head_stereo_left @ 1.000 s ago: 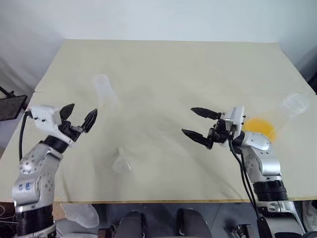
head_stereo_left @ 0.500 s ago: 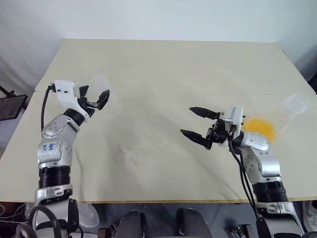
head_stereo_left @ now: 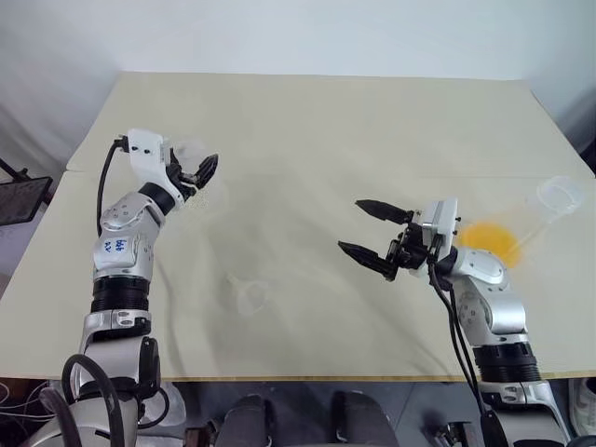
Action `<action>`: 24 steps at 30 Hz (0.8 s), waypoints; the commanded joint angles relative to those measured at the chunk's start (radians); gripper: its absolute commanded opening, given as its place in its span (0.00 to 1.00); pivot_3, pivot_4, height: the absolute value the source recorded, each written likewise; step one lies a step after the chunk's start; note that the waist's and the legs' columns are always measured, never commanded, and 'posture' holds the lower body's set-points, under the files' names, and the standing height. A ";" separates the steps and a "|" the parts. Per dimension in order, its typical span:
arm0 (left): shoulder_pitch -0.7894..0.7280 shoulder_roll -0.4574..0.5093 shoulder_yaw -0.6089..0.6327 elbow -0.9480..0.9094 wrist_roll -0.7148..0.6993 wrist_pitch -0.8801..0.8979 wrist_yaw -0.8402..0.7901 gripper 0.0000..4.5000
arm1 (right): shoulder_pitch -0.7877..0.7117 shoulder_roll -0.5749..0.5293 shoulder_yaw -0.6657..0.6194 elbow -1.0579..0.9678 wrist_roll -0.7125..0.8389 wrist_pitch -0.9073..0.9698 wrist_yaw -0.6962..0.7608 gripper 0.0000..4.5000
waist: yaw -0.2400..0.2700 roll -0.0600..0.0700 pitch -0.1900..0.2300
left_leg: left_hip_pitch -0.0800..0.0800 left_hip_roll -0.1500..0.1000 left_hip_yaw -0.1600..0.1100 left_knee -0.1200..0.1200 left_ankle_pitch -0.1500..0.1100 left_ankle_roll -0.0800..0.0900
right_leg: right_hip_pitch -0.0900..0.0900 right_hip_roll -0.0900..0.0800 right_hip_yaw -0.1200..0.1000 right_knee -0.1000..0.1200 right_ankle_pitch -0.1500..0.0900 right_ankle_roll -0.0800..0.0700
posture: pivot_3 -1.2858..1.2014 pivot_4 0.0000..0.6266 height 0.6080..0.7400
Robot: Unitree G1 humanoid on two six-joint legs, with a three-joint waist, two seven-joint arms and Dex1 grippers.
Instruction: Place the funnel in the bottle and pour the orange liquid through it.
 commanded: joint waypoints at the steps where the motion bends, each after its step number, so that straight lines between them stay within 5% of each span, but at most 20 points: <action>1: -0.019 0.014 0.010 -0.007 0.009 -0.028 -0.017 0.56 | 0.005 0.002 -0.013 -0.051 0.015 -0.009 -0.011 1.00 | 0.000 0.000 0.000 | 0.000 0.000 0.000 0.000 0.000 0.000 | 0.000 0.000 0.000 0.000 0.000 0.000 | 0.52 0.24 1.00; 7: -0.038 0.006 -0.004 -0.057 -0.014 -0.030 -0.089 0.53 | 0.031 -0.014 -0.036 -0.073 0.015 -0.015 -0.031 1.00 | 0.001 0.000 0.000 | 0.000 0.000 0.000 0.000 0.000 0.000 | 0.000 0.000 0.000 0.000 0.000 0.000 | 0.52 0.24 1.00; 14: -0.150 -0.101 -0.165 -0.152 -0.038 -0.018 -0.343 0.53 | 0.139 -0.107 -0.176 -0.148 0.034 -0.019 -0.081 1.00 | 0.032 -0.001 0.001 | -0.006 -0.002 0.001 0.005 0.000 0.000 | 0.000 -0.001 -0.005 0.000 0.000 0.000 | 0.52 0.24 1.00; 18: -0.197 -0.212 -0.316 -0.147 -0.047 -0.010 -0.560 0.53 | 0.328 -0.202 -0.322 -0.277 0.070 0.013 -0.086 1.00 | 0.039 -0.001 0.001 | -0.007 -0.002 0.000 0.002 0.000 0.000 | 0.000 -0.001 -0.008 -0.002 0.000 0.001 | 0.52 0.24 1.00; 24: -0.220 -0.311 -0.399 0.013 0.051 -0.136 -0.609 0.53 | 0.584 -0.200 -0.481 -0.403 0.101 0.023 -0.141 1.00 | 0.023 -0.001 0.001 | -0.007 -0.001 0.004 0.002 0.001 0.000 | 0.000 0.001 -0.007 -0.004 0.000 0.001 | 0.52 0.24 1.00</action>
